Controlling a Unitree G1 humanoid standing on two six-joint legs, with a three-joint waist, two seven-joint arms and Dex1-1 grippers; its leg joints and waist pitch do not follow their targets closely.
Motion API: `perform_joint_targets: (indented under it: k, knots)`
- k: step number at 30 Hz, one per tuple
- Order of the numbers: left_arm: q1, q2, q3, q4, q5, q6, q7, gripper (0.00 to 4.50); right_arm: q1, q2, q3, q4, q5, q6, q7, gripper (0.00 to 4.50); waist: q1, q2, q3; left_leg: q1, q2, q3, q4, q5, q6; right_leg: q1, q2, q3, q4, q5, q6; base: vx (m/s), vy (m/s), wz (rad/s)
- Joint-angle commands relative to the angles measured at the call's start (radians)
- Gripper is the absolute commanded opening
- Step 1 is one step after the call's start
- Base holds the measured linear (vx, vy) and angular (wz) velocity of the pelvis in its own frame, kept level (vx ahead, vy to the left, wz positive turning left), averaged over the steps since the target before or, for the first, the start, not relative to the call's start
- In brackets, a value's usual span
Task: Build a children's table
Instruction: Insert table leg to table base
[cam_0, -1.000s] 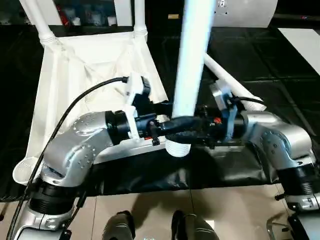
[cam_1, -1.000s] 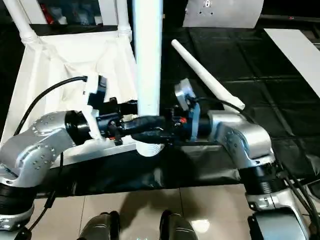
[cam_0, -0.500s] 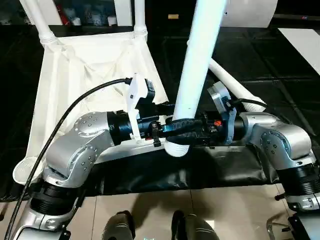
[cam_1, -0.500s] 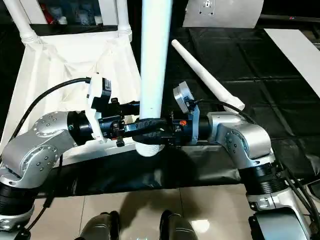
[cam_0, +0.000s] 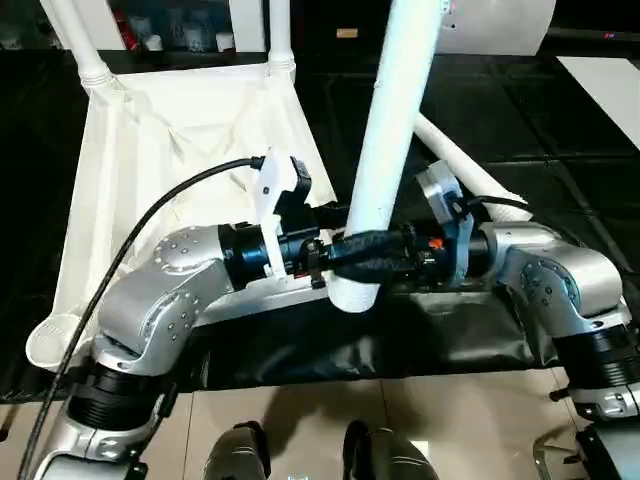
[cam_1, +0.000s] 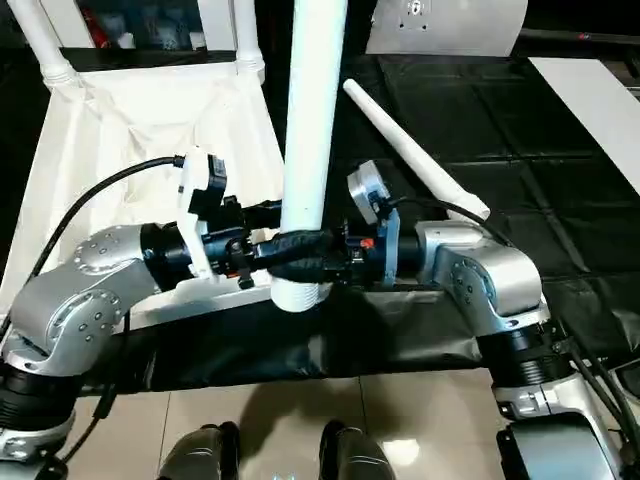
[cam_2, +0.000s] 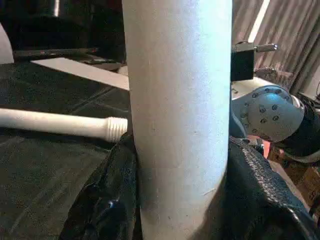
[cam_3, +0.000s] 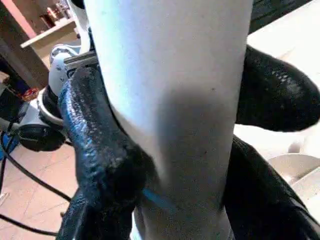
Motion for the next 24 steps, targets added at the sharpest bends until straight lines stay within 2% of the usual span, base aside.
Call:
perform_joint_targets:
  k: [1,2,4,19,24]
  knots:
    - [-0.003,-0.010,0.008,-0.027,-0.008,-0.001,0.005,2.02,-0.003,0.009,0.003,0.004,-0.001,0.015,-0.008,2.00,-0.002,-0.004,-0.100,0.021,0.049,-0.018,-0.059,-0.131,0.076,0.072,-0.085,0.063,-0.074,-0.354,-0.161,0.000,0.000,0.00]
    - [0.001,-0.006,0.009,-0.029,-0.010,-0.001,0.000,2.37,-0.001,0.009,0.005,0.005,-0.006,0.012,-0.008,1.99,-0.001,-0.004,-0.100,0.021,0.049,-0.018,-0.059,-0.133,0.076,0.072,-0.085,0.062,-0.075,-0.357,-0.160,0.000,0.000,0.00]
    - [0.016,0.006,0.007,-0.034,-0.008,-0.004,-0.011,2.72,0.009,0.008,0.015,0.004,-0.023,-0.002,-0.012,1.98,-0.002,-0.004,-0.100,0.022,0.050,-0.018,-0.059,-0.136,0.075,0.071,-0.085,0.062,-0.075,-0.363,-0.155,0.000,0.000,0.00]
    - [0.051,0.019,0.028,-0.051,-0.031,0.004,-0.013,2.72,0.032,0.007,0.042,-0.001,-0.063,-0.039,-0.020,1.95,-0.005,-0.003,-0.098,0.022,0.050,-0.019,-0.061,-0.143,0.071,0.069,-0.085,0.062,-0.076,-0.375,-0.147,0.000,0.000,0.00]
    - [0.129,0.057,-0.008,-0.079,-0.009,-0.033,-0.068,2.72,0.064,-0.002,0.062,-0.021,-0.103,-0.086,-0.038,1.94,-0.004,-0.002,-0.099,0.022,0.053,-0.020,-0.063,-0.141,0.072,0.070,-0.087,0.064,-0.075,-0.362,-0.147,0.000,0.000,0.00]
